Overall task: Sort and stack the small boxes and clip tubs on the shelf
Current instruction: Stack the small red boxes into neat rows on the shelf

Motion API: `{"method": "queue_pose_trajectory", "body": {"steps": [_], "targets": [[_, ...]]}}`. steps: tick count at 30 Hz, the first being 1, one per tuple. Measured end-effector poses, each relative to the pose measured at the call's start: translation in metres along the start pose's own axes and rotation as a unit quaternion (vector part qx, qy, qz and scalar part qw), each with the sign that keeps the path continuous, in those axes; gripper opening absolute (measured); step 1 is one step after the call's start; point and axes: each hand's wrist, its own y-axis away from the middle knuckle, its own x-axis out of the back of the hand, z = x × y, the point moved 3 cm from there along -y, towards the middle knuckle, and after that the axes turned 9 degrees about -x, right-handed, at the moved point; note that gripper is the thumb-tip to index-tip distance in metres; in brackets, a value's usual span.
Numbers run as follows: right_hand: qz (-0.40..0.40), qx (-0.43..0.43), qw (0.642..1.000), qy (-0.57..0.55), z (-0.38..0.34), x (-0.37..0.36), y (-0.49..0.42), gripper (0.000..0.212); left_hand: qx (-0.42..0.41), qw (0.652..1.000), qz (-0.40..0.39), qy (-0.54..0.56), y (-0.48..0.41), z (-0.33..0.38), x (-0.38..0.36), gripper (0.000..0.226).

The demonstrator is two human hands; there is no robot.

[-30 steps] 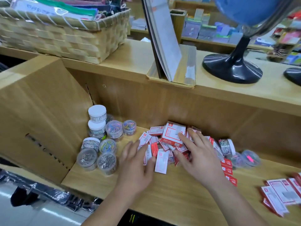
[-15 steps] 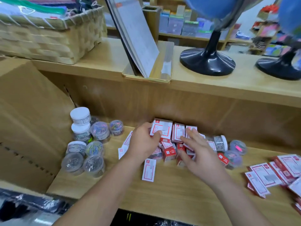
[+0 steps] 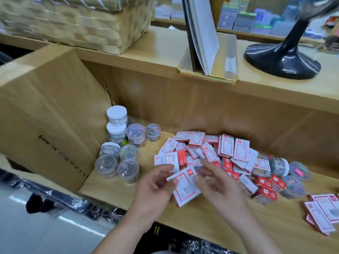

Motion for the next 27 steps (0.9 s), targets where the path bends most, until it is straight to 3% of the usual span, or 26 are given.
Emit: {"method": "queue_pose_trajectory", "body": {"steps": [3, 9, 11, 13, 15, 18, 23, 27], "targets": [[-0.069, -0.018, 0.997, 0.041, 0.006, -0.004, 0.003, 0.041, -0.019, 0.999, -0.029, -0.017, 0.013, -0.009, -0.005, 0.031], [-0.077, -0.051, 0.992, 0.081, 0.03, 0.022, 0.013, 0.038, -0.076, 0.992, -0.056, -0.08, 0.012, -0.021, -0.015, 0.025], [-0.022, -0.043, 0.995, 0.085, 0.037, 0.032, 0.019, 0.037, -0.179, 0.968, -0.013, -0.174, 0.001, -0.023, -0.005, 0.021], [0.052, -0.027, 0.996, 0.065, 0.046, 0.042, 0.023, 0.04, -0.265, 0.91, 0.018, -0.319, -0.013, -0.023, 0.008, 0.028], [0.104, -0.019, 0.994, 0.029, 0.055, 0.046, 0.025, 0.043, -0.235, 0.867, -0.038, -0.438, -0.03, -0.029, 0.013, 0.056], [0.143, 0.001, 0.989, 0.024, 0.061, 0.042, 0.027, 0.046, -0.101, 0.833, -0.181, -0.512, -0.043, -0.033, 0.008, 0.091], [0.139, 0.021, 0.989, 0.049, 0.066, 0.035, 0.028, 0.05, -0.141, 0.811, -0.176, -0.54, -0.054, -0.024, 0.014, 0.089], [0.131, -0.012, 0.987, 0.088, 0.077, 0.041, 0.03, 0.038, -0.154, 0.809, -0.177, -0.538, -0.049, -0.017, 0.019, 0.079]]}}
